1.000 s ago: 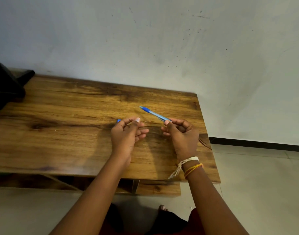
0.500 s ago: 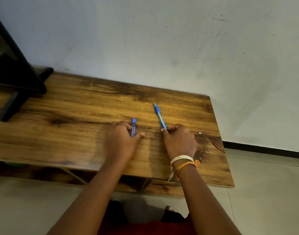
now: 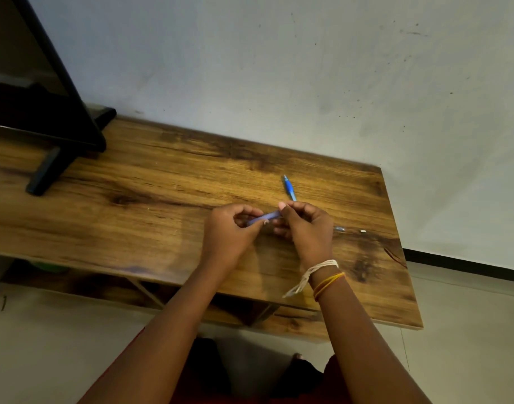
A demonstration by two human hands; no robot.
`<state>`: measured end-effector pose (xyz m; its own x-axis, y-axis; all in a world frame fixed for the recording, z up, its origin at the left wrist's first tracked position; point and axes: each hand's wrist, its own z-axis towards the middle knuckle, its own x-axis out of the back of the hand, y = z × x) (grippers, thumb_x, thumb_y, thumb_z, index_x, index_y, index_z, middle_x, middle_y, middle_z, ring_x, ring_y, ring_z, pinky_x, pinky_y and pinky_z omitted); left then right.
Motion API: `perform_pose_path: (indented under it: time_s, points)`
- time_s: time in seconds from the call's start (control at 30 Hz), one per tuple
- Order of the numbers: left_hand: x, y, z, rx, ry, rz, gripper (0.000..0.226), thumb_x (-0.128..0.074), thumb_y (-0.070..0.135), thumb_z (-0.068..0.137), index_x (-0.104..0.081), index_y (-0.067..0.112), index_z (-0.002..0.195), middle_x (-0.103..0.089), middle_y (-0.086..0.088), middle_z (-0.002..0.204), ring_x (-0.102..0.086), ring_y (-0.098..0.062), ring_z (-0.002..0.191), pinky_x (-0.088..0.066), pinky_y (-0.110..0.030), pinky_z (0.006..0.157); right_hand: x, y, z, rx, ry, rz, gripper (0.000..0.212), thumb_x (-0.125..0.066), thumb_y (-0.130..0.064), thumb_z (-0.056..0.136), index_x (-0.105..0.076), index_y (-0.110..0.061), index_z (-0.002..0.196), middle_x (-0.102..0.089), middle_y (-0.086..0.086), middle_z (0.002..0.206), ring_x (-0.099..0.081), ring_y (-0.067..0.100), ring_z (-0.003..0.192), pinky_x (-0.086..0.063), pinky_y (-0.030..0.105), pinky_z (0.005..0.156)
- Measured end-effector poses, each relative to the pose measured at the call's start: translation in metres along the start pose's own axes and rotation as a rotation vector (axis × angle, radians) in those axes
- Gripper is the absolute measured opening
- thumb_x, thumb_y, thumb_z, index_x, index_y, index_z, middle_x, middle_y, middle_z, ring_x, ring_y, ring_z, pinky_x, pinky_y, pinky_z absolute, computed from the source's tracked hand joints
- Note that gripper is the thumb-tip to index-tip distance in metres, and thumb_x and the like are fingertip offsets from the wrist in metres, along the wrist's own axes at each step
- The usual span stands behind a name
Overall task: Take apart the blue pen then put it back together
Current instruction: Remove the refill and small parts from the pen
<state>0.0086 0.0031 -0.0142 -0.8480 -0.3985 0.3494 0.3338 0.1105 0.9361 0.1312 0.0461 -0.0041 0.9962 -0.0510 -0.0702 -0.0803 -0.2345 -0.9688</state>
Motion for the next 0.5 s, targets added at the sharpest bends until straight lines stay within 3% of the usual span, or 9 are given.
perform_pose_path:
  time_s: [0.1,0.23,0.37,0.5]
  points:
    - [0.007,0.001,0.005,0.247,0.059,-0.418,0.016,-0.073,0.007,0.077,-0.070,0.016,0.090,-0.074,-0.004,0.082,-0.071,-0.010,0.069,-0.057,-0.021,0.058,-0.007,-0.001,-0.003,-0.114,-0.045,0.237,0.010,-0.070,-0.002,0.081,-0.069,0.003,0.091,-0.070,0.010,0.073,-0.067,0.011,0.057,-0.057,0.021,0.055]
    - [0.018,0.003,0.010,0.482,0.074,-0.941,0.018,-0.066,0.002,0.082,-0.065,0.012,0.097,-0.074,-0.004,0.079,-0.071,-0.013,0.072,-0.058,-0.023,0.067,-0.020,0.002,-0.011,-0.205,-0.093,0.354,0.006,-0.073,0.000,0.078,-0.071,-0.002,0.083,-0.074,0.007,0.070,-0.070,0.013,0.060,-0.059,0.022,0.060]
    - [0.017,0.003,0.009,0.523,-0.017,-0.995,0.007,-0.062,0.009,0.087,-0.068,0.007,0.091,-0.074,-0.007,0.082,-0.071,-0.014,0.077,-0.058,-0.025,0.073,-0.032,0.002,-0.017,-0.243,-0.107,0.382,0.017,-0.072,0.004,0.077,-0.069,0.005,0.094,-0.073,0.015,0.081,-0.072,0.016,0.066,-0.060,0.022,0.063]
    - [0.016,0.000,0.009,0.532,-0.002,-0.992,0.009,-0.061,0.011,0.089,-0.068,0.006,0.088,-0.075,-0.005,0.073,-0.072,-0.012,0.071,-0.059,-0.024,0.065,-0.036,-0.001,-0.019,-0.241,-0.085,0.362,0.014,-0.072,0.006,0.076,-0.069,0.003,0.090,-0.073,0.015,0.080,-0.072,0.014,0.065,-0.060,0.021,0.064]
